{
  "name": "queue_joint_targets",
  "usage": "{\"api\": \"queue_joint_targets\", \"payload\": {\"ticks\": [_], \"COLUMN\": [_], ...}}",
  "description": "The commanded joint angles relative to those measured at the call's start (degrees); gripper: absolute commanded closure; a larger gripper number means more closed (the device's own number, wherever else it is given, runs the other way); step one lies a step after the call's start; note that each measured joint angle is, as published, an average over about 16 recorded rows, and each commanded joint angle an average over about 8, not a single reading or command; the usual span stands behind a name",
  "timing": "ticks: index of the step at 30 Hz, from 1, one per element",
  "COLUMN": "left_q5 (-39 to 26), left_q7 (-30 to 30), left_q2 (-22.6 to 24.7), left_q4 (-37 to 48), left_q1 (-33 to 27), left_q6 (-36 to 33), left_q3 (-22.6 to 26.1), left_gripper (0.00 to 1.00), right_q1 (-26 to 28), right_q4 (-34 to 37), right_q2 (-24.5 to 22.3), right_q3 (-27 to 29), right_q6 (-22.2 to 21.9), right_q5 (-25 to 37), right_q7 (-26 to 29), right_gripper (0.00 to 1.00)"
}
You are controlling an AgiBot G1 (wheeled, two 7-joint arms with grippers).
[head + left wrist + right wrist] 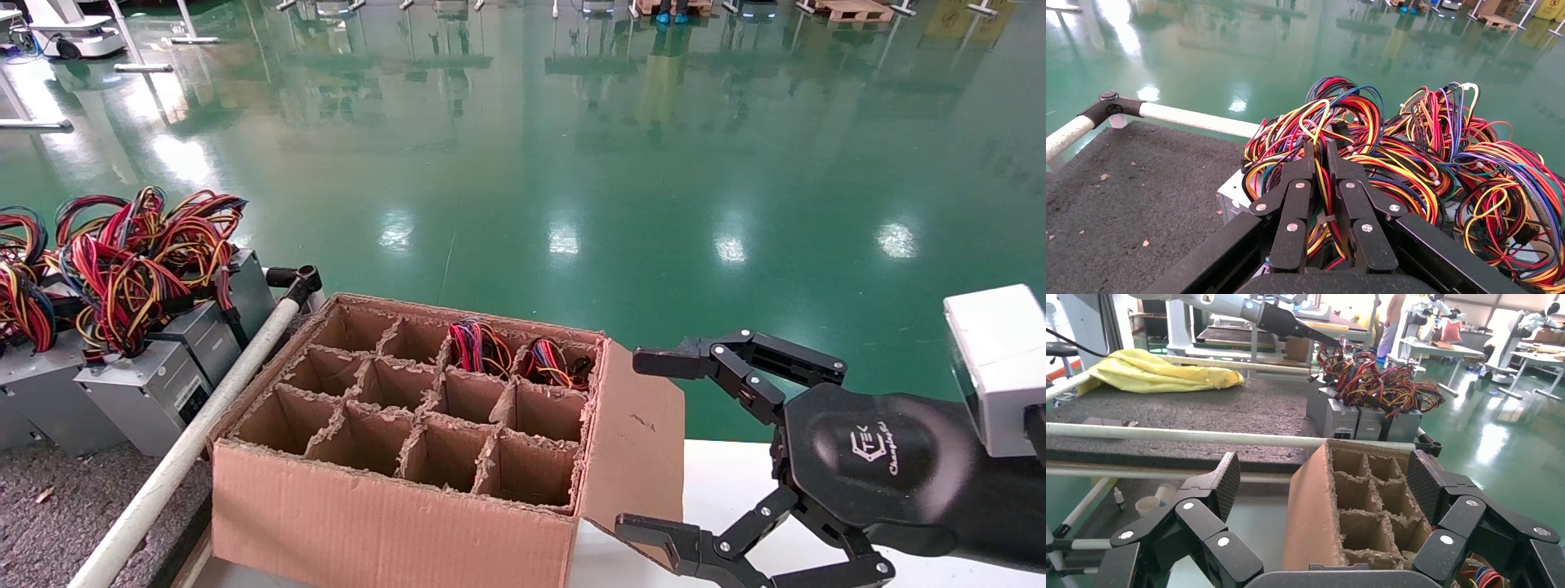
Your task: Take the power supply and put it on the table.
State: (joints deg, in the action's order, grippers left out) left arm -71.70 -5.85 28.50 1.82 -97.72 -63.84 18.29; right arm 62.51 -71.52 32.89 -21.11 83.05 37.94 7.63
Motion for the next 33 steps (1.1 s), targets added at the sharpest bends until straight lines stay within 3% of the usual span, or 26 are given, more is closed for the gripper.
{"api": "queue_joint_targets", "payload": {"ticks": [1,19,27,33], "left_q5": [0.08,-0.12,0.18,5.22], "left_q7": [0.04,0.27,3.55,7.8], "left_q2": [0.07,-0.25,-2.93,-1.83], "left_q4": [-0.04,-0.32,-4.81,-7.82], "left_q1": [0.15,-0.24,-2.59,-4.52], "left_q6": [0.03,-0.13,-0.26,-0.04], "left_q3": [-0.05,0.1,-0.15,-3.66], "left_gripper": [0.0,0.0,0.0,0.0], "right_q1": [0.0,0.0,0.0,0.0], "right_q4": [0.0,0.0,0.01,0.01], "right_q2": [0.0,0.0,0.0,0.0], "right_q3": [0.0,0.0,0.0,0.0], "right_q6": [0.0,0.0,0.0,0.0], "right_q5": [0.0,0.0,-0.01,-0.01], "right_q7": [0.0,0.0,0.0,0.0], "right_gripper": [0.0,0.0,0.0,0.0]}}
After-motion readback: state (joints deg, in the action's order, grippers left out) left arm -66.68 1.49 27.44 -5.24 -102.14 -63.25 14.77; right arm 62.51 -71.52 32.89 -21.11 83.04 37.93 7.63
